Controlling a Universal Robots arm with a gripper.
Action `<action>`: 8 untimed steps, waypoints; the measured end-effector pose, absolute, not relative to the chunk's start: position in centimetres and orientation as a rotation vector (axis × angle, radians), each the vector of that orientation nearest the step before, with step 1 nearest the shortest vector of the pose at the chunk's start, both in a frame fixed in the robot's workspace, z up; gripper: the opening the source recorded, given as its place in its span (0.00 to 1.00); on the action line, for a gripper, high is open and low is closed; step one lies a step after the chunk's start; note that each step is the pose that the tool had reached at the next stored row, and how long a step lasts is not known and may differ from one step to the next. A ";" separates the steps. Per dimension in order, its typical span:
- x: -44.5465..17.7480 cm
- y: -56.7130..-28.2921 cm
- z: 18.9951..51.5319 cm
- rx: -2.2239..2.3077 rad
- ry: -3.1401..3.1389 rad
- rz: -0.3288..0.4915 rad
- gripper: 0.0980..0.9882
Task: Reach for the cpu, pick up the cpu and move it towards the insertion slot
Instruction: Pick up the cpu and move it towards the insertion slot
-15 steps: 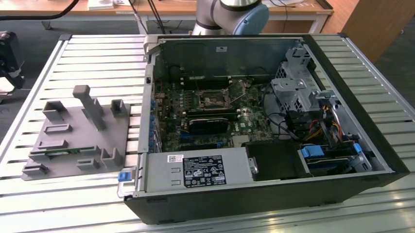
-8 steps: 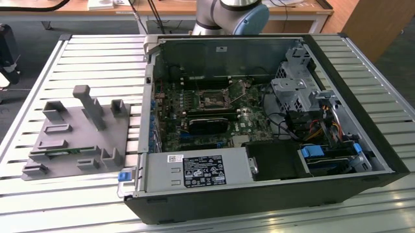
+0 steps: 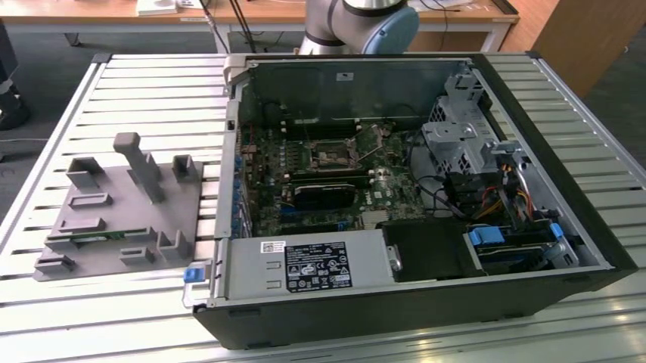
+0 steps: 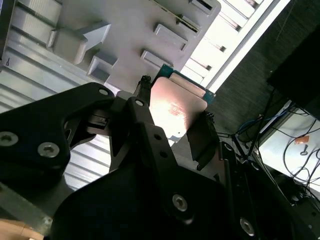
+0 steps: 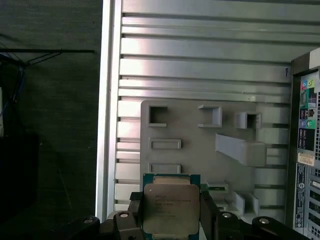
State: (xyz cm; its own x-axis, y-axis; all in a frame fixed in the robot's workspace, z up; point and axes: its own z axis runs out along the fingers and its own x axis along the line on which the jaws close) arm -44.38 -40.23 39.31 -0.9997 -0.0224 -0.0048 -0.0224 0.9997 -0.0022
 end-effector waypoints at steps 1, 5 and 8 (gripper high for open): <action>-44.3 -40.2 39.3 -0.035 3.136 -0.003 0.50; -43.3 -40.2 39.4 -0.035 3.137 -0.003 0.50; -42.2 -40.2 39.4 -0.035 3.137 -0.003 0.50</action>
